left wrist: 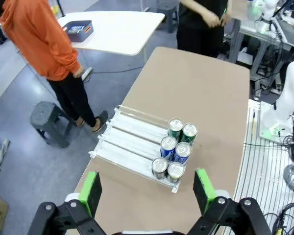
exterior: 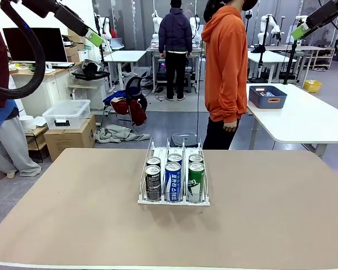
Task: Fill the beverage cans into the dispenser.
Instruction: Pick up the Sprite handed by the human.
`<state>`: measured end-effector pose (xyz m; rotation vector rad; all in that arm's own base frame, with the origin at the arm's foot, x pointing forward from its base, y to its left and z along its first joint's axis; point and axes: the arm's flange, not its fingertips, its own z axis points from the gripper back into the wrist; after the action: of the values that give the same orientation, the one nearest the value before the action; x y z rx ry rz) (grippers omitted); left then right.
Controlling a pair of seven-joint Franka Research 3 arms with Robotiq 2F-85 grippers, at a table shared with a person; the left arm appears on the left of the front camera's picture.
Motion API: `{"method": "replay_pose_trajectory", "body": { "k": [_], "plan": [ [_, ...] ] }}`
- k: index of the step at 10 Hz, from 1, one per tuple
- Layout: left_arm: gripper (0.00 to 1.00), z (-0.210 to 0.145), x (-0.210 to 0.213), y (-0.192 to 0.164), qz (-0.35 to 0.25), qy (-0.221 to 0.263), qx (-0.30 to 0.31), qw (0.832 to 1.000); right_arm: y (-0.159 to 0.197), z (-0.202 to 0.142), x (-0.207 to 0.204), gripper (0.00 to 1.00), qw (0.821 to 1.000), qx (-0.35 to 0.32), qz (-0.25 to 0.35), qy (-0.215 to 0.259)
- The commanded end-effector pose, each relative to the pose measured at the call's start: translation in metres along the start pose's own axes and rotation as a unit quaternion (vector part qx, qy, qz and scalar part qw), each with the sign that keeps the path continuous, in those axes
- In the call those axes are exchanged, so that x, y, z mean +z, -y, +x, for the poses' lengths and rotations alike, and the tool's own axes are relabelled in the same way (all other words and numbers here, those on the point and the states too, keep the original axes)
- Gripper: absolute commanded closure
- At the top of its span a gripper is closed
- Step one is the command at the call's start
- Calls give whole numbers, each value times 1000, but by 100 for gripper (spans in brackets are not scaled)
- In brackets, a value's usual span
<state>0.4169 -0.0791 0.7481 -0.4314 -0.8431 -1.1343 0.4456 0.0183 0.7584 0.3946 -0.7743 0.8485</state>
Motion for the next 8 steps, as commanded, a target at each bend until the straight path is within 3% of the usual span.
{"method": "replay_pose_trajectory", "body": {
  "k": [1,3,4,8],
  "plan": [
    [0,-4,5,-3,-25,18,-7,1000,-2,-9,7,0,1000,16,18,17],
    [0,-5,-1,-5,10,-11,-6,1000,-3,-9,5,0,999,22,38,12],
    [0,-1,1,0,-9,7,1,1000,-3,-1,7,0,1000,7,8,9],
    [0,-1,1,0,-9,7,1,1000,-3,-1,7,0,1000,7,8,9]
  ]
}}
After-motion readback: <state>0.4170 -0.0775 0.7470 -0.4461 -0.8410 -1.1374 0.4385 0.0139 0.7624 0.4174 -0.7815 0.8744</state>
